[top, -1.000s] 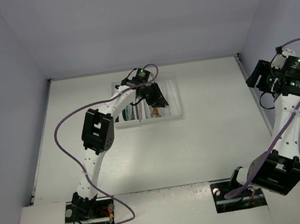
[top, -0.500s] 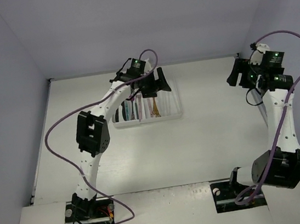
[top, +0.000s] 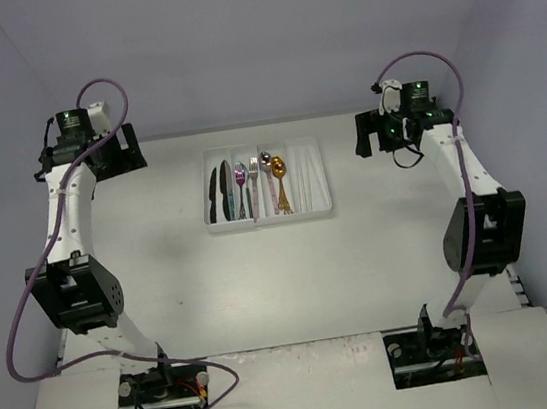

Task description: Sort the eating utensils into containers

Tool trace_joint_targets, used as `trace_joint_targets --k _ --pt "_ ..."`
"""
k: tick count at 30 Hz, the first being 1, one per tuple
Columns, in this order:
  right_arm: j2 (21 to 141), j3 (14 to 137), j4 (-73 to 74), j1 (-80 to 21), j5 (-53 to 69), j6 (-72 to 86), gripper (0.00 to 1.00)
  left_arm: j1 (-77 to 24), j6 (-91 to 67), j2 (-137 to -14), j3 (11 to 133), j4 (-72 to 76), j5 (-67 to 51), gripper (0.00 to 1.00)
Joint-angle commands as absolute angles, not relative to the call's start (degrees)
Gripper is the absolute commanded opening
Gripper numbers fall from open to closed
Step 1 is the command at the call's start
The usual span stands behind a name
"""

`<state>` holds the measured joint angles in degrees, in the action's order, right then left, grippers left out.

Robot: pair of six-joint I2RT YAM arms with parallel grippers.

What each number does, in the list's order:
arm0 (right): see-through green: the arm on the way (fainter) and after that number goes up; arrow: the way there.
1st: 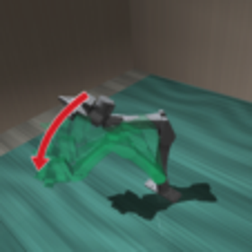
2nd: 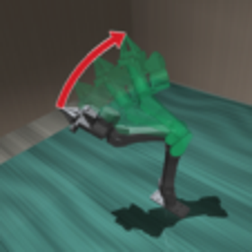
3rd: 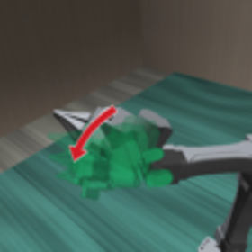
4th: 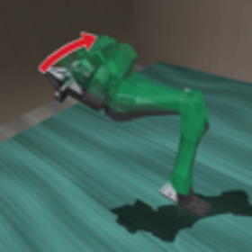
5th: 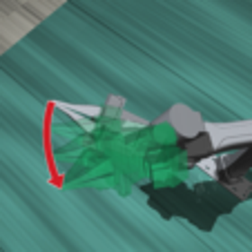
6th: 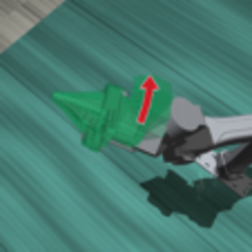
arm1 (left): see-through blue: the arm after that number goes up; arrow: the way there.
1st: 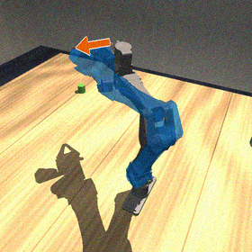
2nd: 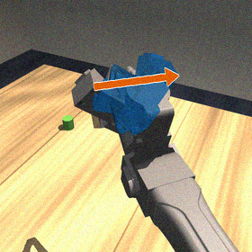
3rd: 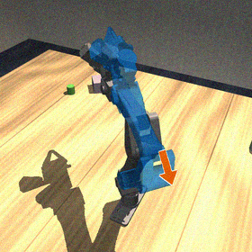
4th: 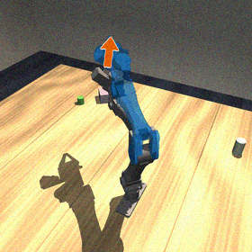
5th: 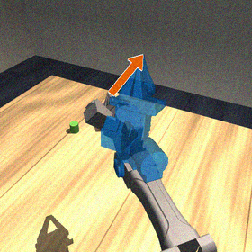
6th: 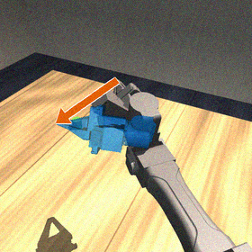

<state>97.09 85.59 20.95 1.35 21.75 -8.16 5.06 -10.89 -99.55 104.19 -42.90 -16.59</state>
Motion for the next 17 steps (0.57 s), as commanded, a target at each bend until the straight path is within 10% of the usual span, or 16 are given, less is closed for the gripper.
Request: trace_joint_targets --k 1,17 --pt "101.03 90.05 16.70 0.35 20.66 -9.02 1.00 4.02 -1.47 -92.47 98.59 -45.99 -8.79 0.85" --pt "98.61 83.83 15.47 -1.49 16.12 -10.35 1.00 4.03 -5.27 -89.86 80.90 -39.06 -2.20 0.85"
